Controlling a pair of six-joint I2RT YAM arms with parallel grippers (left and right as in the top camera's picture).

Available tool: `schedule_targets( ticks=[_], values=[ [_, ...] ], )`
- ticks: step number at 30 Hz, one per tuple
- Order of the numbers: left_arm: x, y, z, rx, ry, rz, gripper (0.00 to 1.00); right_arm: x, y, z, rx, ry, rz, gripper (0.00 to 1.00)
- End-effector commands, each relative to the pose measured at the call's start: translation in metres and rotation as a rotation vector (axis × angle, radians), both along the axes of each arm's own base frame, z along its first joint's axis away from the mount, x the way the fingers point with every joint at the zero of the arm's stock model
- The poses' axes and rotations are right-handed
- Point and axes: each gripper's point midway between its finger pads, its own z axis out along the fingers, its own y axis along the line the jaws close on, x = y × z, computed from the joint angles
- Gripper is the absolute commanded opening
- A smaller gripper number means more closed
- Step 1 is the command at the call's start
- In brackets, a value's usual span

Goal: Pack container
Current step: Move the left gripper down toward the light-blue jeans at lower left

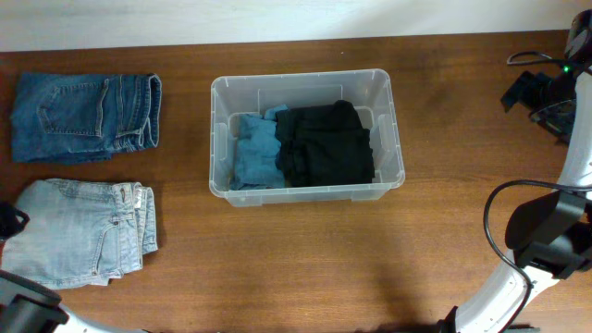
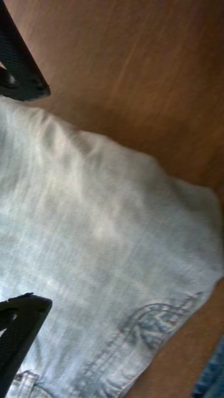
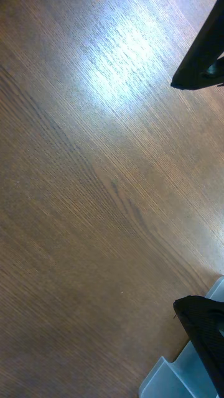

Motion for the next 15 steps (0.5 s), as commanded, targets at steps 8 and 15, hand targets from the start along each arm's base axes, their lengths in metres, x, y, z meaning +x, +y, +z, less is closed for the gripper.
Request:
schedule_targets(
  ticks=[8, 15],
  values=[
    [0.022, 0.005, -0.007, -0.011, -0.091, -0.044, 0.99, -0.002, -0.003, -0.002, -0.007, 0.011, -0.016, 0.98],
    [0.021, 0.003, -0.052, -0.090, -0.047, -0.039, 1.00, -0.002, -0.003, -0.002, -0.007, 0.011, -0.016, 0.98]
  ],
)
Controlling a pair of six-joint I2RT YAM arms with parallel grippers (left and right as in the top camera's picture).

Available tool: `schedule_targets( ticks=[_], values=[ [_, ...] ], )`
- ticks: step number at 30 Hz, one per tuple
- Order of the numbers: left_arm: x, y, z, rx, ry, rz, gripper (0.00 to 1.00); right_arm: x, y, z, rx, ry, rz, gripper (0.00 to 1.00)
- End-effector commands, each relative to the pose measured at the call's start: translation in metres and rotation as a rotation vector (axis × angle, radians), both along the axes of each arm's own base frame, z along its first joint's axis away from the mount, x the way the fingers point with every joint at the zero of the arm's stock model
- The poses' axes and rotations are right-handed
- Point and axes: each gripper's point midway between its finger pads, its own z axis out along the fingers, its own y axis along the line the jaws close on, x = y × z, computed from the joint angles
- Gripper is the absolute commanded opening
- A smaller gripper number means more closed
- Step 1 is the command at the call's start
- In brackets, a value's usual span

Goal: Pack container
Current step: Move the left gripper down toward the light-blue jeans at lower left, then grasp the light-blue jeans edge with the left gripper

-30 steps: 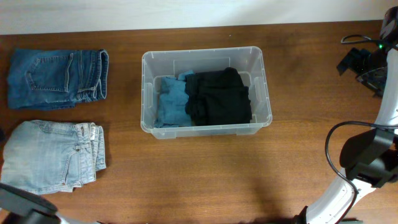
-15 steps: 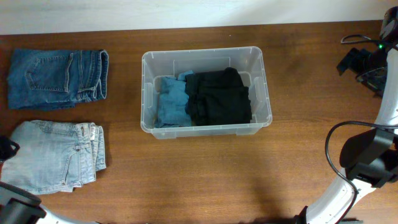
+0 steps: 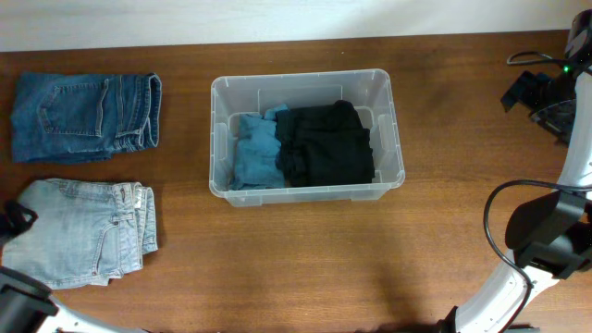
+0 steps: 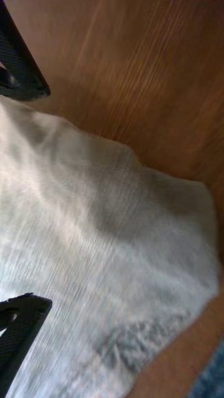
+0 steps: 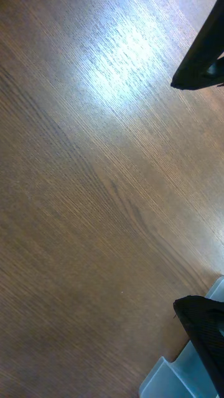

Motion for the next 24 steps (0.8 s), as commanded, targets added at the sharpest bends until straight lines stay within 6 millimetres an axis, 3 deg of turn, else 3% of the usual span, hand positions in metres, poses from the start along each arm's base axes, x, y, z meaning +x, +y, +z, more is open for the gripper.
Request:
schedule_targets(
  ticks=[1, 10, 18, 19, 21, 22, 23, 24],
  values=[
    [0.006, 0.000, -0.014, -0.019, -0.010, -0.024, 0.99, -0.002, -0.003, -0.002, -0.006, 0.011, -0.016, 0.98],
    [0.008, -0.013, -0.041, -0.085, 0.027, -0.042, 0.99, -0.002, -0.003, -0.002, -0.006, 0.011, -0.016, 0.98],
    [0.029, -0.054, -0.043, -0.145, 0.070, -0.137, 0.99, -0.002, -0.003, -0.002, -0.006, 0.011, -0.016, 0.98],
    [0.032, -0.062, -0.043, -0.155, 0.079, -0.153, 0.81, -0.002, -0.003, -0.002, -0.007, 0.011, -0.016, 0.98],
    [0.036, -0.074, -0.043, -0.172, 0.092, -0.178, 0.56, -0.002, -0.003, -0.002, -0.006, 0.011, -0.016, 0.98],
    [0.037, -0.076, -0.043, -0.175, 0.096, -0.185, 0.55, -0.002, -0.003, -0.002, -0.006, 0.011, -0.016, 0.98],
    [0.038, -0.078, -0.043, -0.177, 0.098, -0.188, 0.63, -0.002, -0.003, -0.002, -0.006, 0.011, -0.016, 0.98],
    [0.039, -0.080, -0.043, -0.177, 0.098, -0.193, 0.99, -0.002, -0.003, -0.002, -0.007, 0.011, -0.016, 0.99]
  ],
)
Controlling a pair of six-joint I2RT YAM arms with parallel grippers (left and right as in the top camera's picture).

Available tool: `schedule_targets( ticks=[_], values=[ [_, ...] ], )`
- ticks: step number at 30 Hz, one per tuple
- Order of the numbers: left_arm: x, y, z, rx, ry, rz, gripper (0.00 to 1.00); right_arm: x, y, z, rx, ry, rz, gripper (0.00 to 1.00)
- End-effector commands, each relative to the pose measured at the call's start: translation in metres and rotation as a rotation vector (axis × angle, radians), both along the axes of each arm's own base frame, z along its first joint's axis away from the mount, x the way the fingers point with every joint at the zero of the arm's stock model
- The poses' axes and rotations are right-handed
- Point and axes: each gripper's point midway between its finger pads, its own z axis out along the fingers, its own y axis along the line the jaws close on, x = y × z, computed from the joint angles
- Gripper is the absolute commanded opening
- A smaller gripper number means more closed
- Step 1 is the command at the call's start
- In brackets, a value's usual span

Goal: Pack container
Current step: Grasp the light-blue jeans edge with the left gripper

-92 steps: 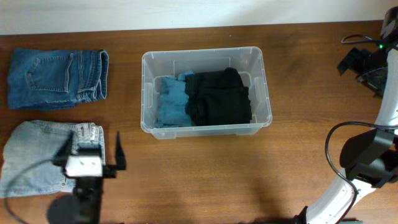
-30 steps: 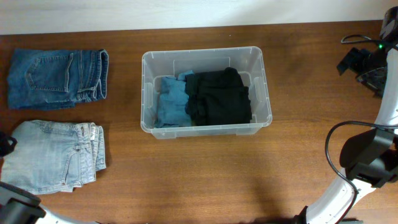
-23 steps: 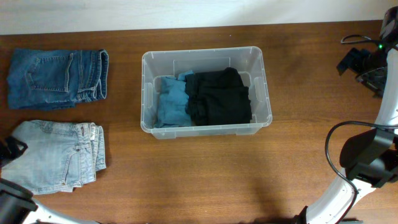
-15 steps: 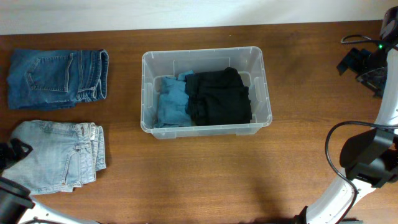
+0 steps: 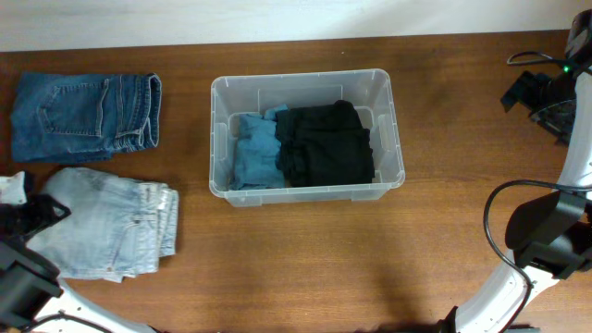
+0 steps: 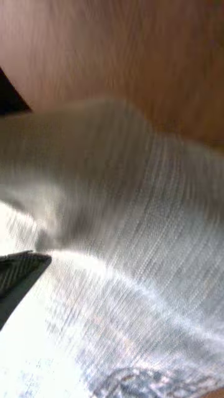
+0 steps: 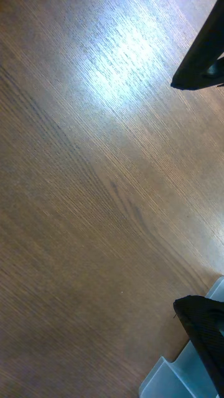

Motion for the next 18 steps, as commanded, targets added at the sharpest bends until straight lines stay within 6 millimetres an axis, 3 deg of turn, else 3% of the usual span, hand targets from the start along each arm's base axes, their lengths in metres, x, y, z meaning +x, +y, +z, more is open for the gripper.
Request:
schedule_targets(
  ticks=[1, 2, 6, 10, 15, 17, 18],
  values=[
    [0.007, -0.014, -0.008, -0.043, -0.002, -0.032, 1.00, -0.002, -0.003, -0.002, -0.006, 0.011, -0.016, 0.98],
    [0.007, -0.014, -0.008, -0.043, -0.002, -0.032, 0.95, -0.002, -0.003, -0.002, -0.006, 0.011, -0.016, 0.98],
    [0.007, -0.011, -0.008, -0.035, -0.007, -0.028, 0.41, -0.002, -0.003, -0.002, -0.006, 0.011, -0.016, 0.98],
    [0.008, -0.009, -0.008, -0.029, -0.012, -0.028, 0.01, -0.002, -0.003, -0.002, -0.006, 0.011, -0.016, 0.98],
    [0.017, -0.010, 0.001, -0.046, -0.050, -0.021, 0.00, -0.002, -0.003, -0.002, -0.007, 0.011, -0.016, 0.98],
    [0.036, -0.009, 0.024, -0.085, -0.145, -0.006, 0.00, -0.002, -0.003, -0.002, -0.007, 0.011, -0.016, 0.98],
    [0.056, -0.006, 0.052, -0.120, -0.235, 0.019, 0.01, -0.002, -0.003, -0.002, -0.007, 0.011, -0.016, 0.98]
  ],
)
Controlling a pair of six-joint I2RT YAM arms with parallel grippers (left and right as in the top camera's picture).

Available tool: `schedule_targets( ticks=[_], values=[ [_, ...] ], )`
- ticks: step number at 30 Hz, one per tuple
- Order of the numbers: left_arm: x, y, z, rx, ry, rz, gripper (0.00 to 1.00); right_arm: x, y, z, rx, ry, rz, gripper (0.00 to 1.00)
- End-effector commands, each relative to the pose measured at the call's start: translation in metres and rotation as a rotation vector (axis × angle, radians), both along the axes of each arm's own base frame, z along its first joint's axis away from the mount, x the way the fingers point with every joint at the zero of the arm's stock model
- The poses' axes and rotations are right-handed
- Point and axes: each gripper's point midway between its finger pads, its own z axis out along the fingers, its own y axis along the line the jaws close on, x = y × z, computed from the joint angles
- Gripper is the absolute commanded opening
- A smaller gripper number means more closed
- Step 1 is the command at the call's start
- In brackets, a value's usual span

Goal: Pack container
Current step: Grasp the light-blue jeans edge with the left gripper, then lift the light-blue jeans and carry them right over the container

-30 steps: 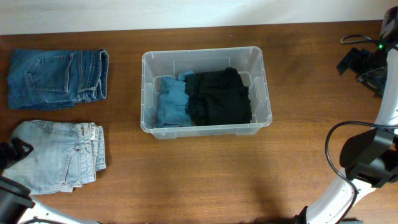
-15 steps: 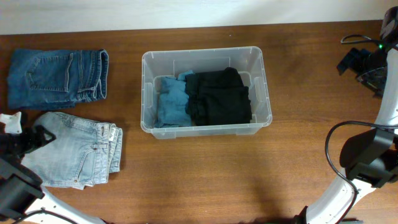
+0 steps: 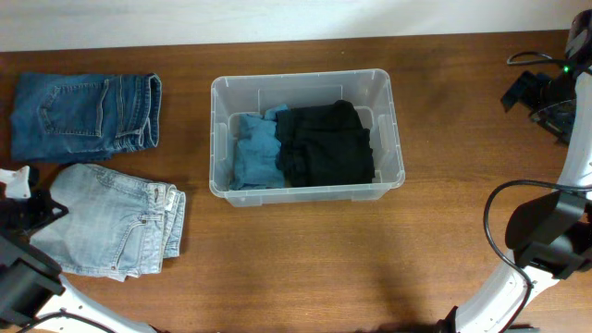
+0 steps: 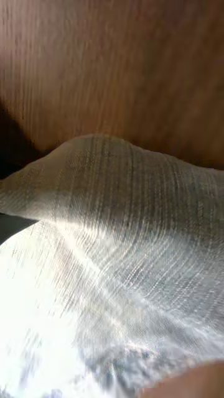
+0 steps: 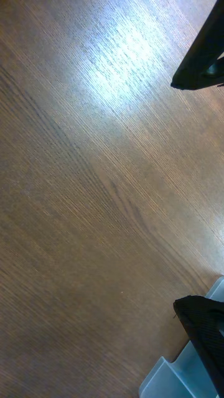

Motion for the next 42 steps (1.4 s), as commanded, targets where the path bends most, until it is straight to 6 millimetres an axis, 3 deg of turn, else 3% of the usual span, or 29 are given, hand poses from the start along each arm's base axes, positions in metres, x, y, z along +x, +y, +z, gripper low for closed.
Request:
schedule_targets(
  ticks=[1, 3, 4, 6, 8, 11, 13, 15, 18, 21, 24, 29, 35, 40, 42],
  values=[
    [0.055, 0.005, 0.065, -0.106, -0.251, 0.051, 0.00, -0.002, -0.003, -0.002, -0.006, 0.011, -0.016, 0.98],
    [0.078, 0.004, 0.127, -0.148, -0.404, 0.026, 0.00, -0.002, -0.003, -0.002, -0.006, 0.011, -0.016, 0.98],
    [0.082, 0.003, 0.146, -0.158, -0.444, 0.016, 0.01, -0.002, -0.003, -0.002, -0.006, 0.011, -0.016, 0.98],
    [0.091, 0.001, 0.210, -0.136, -0.556, -0.019, 0.01, -0.002, -0.003, -0.002, -0.006, 0.011, -0.016, 0.98],
    [0.093, -0.006, 0.262, -0.109, -0.647, -0.055, 0.01, -0.002, -0.003, -0.002, -0.007, 0.011, -0.017, 0.98],
    [0.093, -0.023, 0.306, -0.090, -0.730, -0.105, 0.01, -0.002, -0.003, -0.002, -0.007, 0.011, -0.017, 0.98],
    [0.094, -0.047, 0.344, -0.065, -0.804, -0.169, 0.00, -0.002, -0.003, -0.002, -0.006, 0.011, -0.016, 0.98],
    [0.095, -0.077, 0.375, -0.041, -0.856, -0.232, 0.01, -0.002, -0.003, -0.002, -0.006, 0.011, -0.016, 0.98],
    [0.095, -0.117, 0.406, -0.023, -0.907, -0.306, 0.01, -0.002, -0.003, -0.002, -0.007, 0.011, -0.017, 0.98],
    [0.091, -0.176, 0.440, -0.002, -0.979, -0.435, 0.01, -0.002, -0.003, -0.002, -0.007, 0.011, -0.016, 0.98],
    [0.092, -0.227, 0.459, -0.010, -1.009, -0.510, 0.00, -0.002, -0.003, -0.002, -0.006, 0.011, -0.017, 0.98],
    [0.103, -0.285, 0.463, -0.109, -0.970, -0.530, 0.00, -0.002, -0.003, -0.002, -0.007, 0.011, -0.016, 0.98],
    [0.123, -0.367, 0.449, -0.063, -0.861, -0.481, 0.01, -0.002, -0.003, -0.002, -0.007, 0.011, -0.017, 0.98],
    [0.134, -0.400, 0.432, 0.060, -0.791, -0.372, 0.01, -0.002, -0.003, -0.002, -0.006, 0.011, -0.016, 0.98],
    [0.137, -0.424, 0.428, 0.055, -0.783, -0.358, 0.01, -0.002, -0.003, -0.002, -0.007, 0.011, -0.017, 0.98]
  ],
)
